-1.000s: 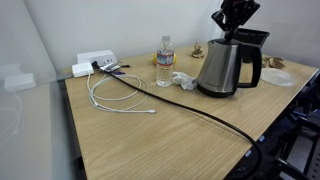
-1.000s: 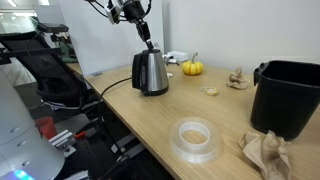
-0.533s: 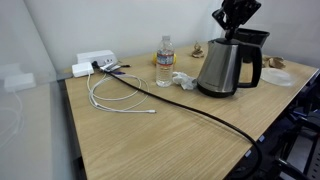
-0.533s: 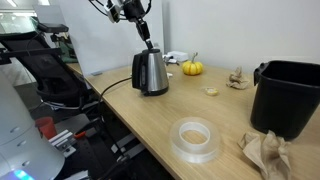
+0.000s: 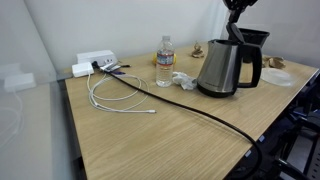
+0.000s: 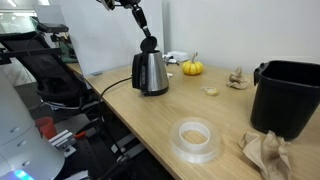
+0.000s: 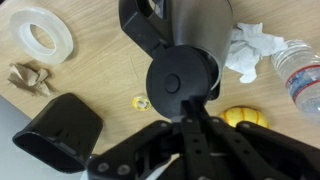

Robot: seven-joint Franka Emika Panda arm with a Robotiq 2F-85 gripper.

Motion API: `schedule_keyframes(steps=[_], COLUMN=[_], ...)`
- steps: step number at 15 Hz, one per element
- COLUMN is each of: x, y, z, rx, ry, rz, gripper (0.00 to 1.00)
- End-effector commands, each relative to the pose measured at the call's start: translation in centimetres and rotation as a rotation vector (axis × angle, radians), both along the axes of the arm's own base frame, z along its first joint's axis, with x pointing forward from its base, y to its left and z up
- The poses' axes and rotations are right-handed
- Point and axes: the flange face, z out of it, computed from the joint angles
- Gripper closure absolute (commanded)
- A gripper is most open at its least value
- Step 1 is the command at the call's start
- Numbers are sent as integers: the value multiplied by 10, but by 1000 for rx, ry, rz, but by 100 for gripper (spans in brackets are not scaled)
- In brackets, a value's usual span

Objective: Open the kettle lid

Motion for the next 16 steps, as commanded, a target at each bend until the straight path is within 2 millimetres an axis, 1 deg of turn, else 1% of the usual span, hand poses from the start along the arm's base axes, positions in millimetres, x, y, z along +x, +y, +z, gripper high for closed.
schedule_keyframes(steps=[1, 3, 5, 6, 7, 8, 9, 11, 16], x=[-16, -25, -36, -25, -30, -33, -35, -35, -35], y=[-4, -5, -4, 0, -1, -1, -2, -3, -3], z=[25, 45, 62, 59, 65, 68, 67, 64, 63], rx=[26, 64, 150, 100, 122, 131, 133, 132, 132], ry=[-58, -88, -91, -106, -111, -115, -114, -107, -106], rz=[-21, -33, -49, -45, -51, -55, -57, -59, -59], gripper=[62, 48, 34, 51, 45, 38, 34, 34, 34])
